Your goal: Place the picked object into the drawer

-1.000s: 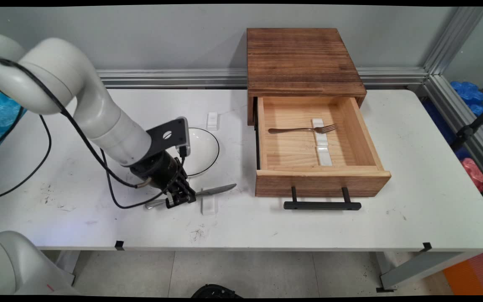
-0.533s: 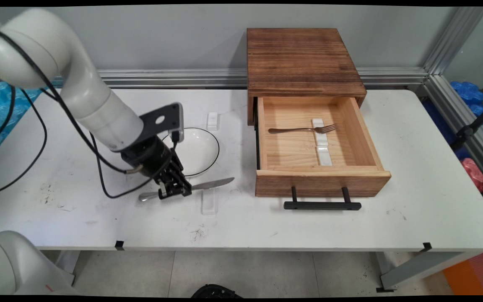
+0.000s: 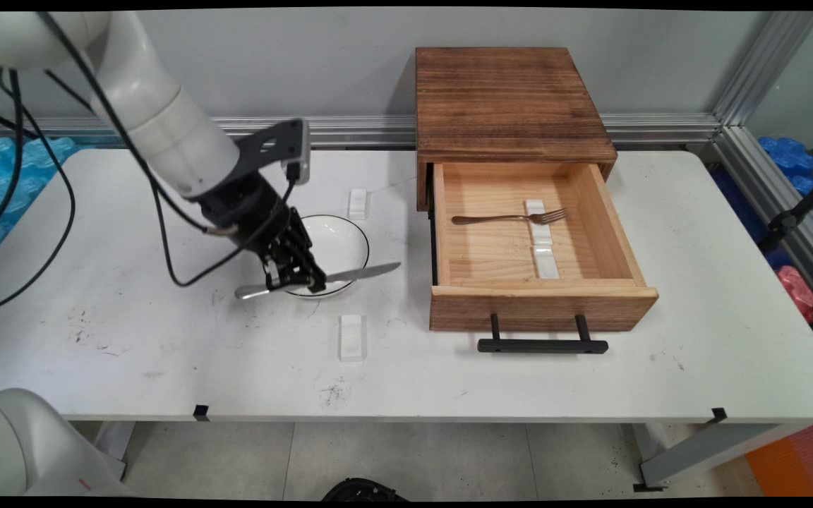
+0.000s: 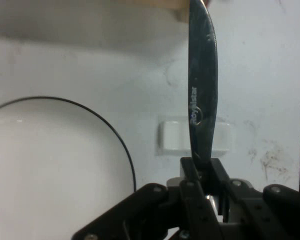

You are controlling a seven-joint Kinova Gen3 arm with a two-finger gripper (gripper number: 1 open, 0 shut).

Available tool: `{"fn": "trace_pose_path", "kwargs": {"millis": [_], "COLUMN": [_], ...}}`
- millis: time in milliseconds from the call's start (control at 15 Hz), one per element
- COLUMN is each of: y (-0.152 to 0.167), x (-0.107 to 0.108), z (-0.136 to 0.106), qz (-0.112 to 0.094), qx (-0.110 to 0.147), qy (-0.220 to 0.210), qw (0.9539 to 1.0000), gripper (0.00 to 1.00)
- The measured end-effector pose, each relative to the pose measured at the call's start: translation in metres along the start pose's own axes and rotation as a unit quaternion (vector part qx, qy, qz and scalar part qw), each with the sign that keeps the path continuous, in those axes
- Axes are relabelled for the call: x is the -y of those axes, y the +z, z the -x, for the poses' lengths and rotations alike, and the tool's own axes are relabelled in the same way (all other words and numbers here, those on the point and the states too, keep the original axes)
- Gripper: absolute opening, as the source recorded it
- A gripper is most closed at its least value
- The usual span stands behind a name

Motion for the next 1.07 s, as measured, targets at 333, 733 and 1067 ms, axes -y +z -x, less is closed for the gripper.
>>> {"fn": "trace_pose_path", "kwargs": {"millis": [333, 733, 1067], "y": [-0.018, -0.028, -0.03], "x": [0.018, 0.037, 0.051], "z": [-0.019, -0.055, -0.093], "qz": [-0.005, -0.014, -0.023], "qx": [-0.005, -0.024, -0.046], "qy": [0.009, 0.016, 0.022], "qw": [0.9999, 0.9995, 0.9984], "gripper": [0.0, 0.0, 0.0]}}
